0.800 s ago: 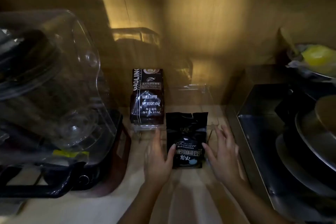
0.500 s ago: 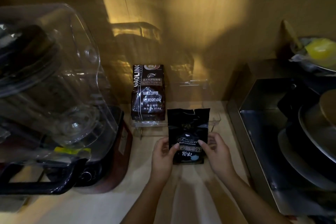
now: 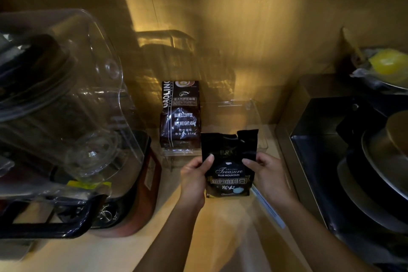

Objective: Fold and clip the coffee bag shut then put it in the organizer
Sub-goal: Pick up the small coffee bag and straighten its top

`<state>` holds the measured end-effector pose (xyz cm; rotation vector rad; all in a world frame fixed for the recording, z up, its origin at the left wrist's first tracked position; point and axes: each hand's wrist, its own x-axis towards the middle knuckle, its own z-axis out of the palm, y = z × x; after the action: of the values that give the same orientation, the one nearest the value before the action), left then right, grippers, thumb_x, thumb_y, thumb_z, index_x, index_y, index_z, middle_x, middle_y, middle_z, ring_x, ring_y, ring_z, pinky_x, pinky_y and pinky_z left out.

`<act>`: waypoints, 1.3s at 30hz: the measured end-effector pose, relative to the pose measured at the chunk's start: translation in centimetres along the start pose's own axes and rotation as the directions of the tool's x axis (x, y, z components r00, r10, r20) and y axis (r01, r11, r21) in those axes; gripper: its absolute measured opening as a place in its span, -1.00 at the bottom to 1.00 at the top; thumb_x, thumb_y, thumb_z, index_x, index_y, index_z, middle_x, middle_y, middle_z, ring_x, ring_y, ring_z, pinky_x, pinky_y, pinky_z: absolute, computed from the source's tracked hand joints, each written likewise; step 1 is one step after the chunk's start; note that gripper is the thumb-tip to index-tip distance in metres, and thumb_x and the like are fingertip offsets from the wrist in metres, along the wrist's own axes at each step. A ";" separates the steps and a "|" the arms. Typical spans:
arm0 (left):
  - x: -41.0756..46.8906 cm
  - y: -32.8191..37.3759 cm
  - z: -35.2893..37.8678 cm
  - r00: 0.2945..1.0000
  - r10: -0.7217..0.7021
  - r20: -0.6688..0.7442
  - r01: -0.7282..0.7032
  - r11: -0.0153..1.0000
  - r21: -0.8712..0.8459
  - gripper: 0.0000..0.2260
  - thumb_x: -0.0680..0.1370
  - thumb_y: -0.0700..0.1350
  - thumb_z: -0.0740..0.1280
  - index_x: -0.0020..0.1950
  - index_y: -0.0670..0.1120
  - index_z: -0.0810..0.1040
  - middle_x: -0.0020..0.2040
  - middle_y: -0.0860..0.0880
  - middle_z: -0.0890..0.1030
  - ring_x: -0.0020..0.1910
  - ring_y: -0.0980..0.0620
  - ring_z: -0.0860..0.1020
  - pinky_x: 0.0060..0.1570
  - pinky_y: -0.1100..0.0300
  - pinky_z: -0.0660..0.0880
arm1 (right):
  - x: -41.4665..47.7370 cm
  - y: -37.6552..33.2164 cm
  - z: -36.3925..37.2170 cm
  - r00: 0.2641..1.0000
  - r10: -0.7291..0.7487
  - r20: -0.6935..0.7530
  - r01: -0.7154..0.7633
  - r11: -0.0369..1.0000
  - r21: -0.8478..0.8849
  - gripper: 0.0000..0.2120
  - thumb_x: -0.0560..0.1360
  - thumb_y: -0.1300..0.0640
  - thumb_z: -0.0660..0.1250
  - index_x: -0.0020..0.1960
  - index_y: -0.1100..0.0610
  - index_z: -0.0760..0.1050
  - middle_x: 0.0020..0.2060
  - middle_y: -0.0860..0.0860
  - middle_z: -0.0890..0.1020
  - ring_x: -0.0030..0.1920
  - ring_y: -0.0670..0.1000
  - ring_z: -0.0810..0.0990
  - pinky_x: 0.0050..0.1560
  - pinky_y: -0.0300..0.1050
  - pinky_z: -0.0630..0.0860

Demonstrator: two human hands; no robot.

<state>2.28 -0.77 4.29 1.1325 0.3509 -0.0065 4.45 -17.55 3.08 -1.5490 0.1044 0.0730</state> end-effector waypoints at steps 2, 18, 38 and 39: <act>0.0 0.2 -0.3 1.000 -0.003 0.007 0.004 0.999 -0.042 -0.91 0.46 -0.23 0.33 -0.14 -0.24 0.59 -0.33 -0.01 0.70 -0.31 0.08 0.64 -0.38 0.29 0.56 | 0.0 -0.2 0.0 0.999 -0.035 0.007 0.035 0.999 -0.027 -0.90 0.40 0.22 0.37 -0.30 0.15 0.55 -0.35 -0.04 0.67 -0.29 -0.06 0.64 -0.35 -0.25 0.55; 0.1 -0.5 -0.8 0.995 0.043 -0.091 -0.008 0.934 0.358 -0.89 0.46 -0.21 0.35 -0.23 -0.22 0.60 -0.32 -0.01 0.61 -0.38 0.23 0.56 -0.43 0.50 0.44 | 0.5 1.8 -0.7 0.997 0.072 0.003 -0.069 0.966 -0.250 -0.73 0.40 0.27 0.38 -0.45 0.05 0.51 -0.40 0.06 0.63 -0.28 0.08 0.61 -0.26 -0.05 0.53; 0.5 0.6 -1.9 0.955 0.134 0.263 -0.286 0.645 0.709 -0.83 0.42 -0.39 0.34 -0.02 -0.29 0.62 0.02 -0.37 0.52 0.01 -0.29 0.49 0.00 -0.12 0.47 | 1.4 1.5 -2.2 0.987 0.018 0.157 0.004 0.990 -0.138 -0.80 0.35 0.52 0.30 -0.10 0.33 0.58 -0.08 0.11 0.54 -0.08 0.04 0.56 -0.17 -0.32 0.54; 0.5 0.5 -2.1 0.942 0.167 0.292 -0.334 0.575 0.747 -0.84 0.43 -0.36 0.35 -0.02 -0.24 0.63 -0.01 -0.31 0.55 -0.02 -0.25 0.50 -0.02 -0.09 0.46 | 1.3 1.7 -2.2 0.987 -0.014 0.162 0.036 0.990 -0.136 -0.83 0.34 0.54 0.30 -0.16 0.36 0.57 -0.12 0.08 0.49 -0.09 0.02 0.53 -0.19 -0.36 0.51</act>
<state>2.24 1.34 3.79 2.0620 -0.0235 -0.0196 5.51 -19.69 1.25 -1.6766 -0.0490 0.1877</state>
